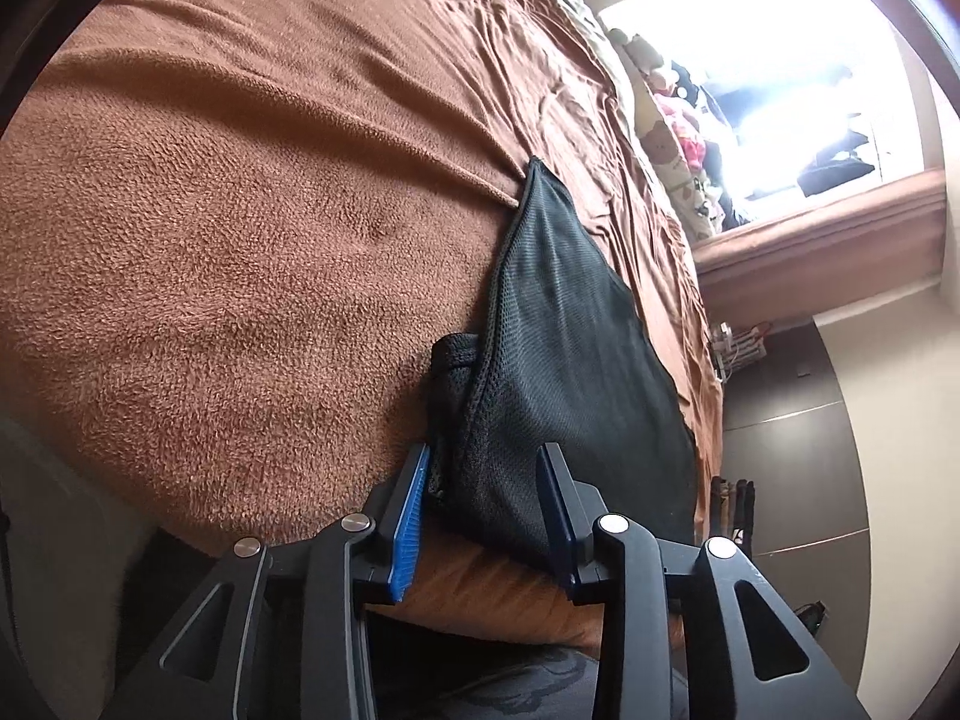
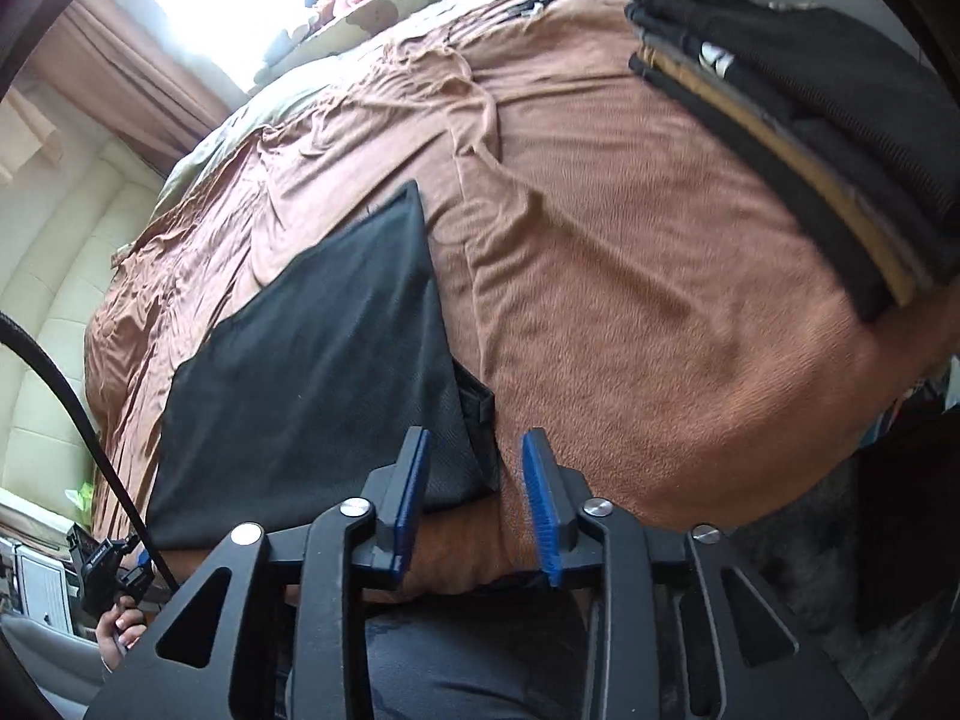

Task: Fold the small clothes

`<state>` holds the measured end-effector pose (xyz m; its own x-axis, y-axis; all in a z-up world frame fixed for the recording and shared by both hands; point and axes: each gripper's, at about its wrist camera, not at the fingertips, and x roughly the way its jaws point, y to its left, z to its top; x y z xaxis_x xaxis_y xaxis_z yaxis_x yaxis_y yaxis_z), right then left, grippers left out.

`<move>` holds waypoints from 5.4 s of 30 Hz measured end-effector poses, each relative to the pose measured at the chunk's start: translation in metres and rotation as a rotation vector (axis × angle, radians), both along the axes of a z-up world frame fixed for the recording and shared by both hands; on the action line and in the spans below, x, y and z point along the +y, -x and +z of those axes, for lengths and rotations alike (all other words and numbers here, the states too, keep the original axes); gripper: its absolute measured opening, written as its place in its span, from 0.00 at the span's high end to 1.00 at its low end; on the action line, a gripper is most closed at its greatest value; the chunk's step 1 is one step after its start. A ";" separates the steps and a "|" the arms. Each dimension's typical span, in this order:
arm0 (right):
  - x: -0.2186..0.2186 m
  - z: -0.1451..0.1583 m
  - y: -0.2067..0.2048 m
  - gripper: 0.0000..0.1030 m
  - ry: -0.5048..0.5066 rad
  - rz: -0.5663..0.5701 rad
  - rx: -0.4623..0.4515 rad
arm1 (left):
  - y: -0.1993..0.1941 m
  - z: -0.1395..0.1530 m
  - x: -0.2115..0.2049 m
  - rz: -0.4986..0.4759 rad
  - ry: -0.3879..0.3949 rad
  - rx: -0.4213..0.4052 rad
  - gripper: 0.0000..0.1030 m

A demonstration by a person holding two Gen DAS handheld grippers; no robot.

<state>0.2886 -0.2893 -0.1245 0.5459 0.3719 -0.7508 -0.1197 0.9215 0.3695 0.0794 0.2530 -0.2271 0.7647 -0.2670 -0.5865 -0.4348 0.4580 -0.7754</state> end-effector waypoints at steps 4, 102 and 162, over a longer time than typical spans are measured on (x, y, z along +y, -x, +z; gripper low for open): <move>0.014 0.021 0.013 0.70 0.012 0.043 -0.037 | 0.002 0.000 -0.002 0.009 0.010 -0.026 0.65; 0.380 -0.110 -0.225 0.97 0.175 0.358 0.098 | -0.020 0.001 -0.007 0.087 0.065 0.088 0.92; 0.180 -0.041 -0.032 0.91 -0.058 0.282 0.072 | -0.185 0.174 -0.143 -0.435 -0.112 -0.281 0.93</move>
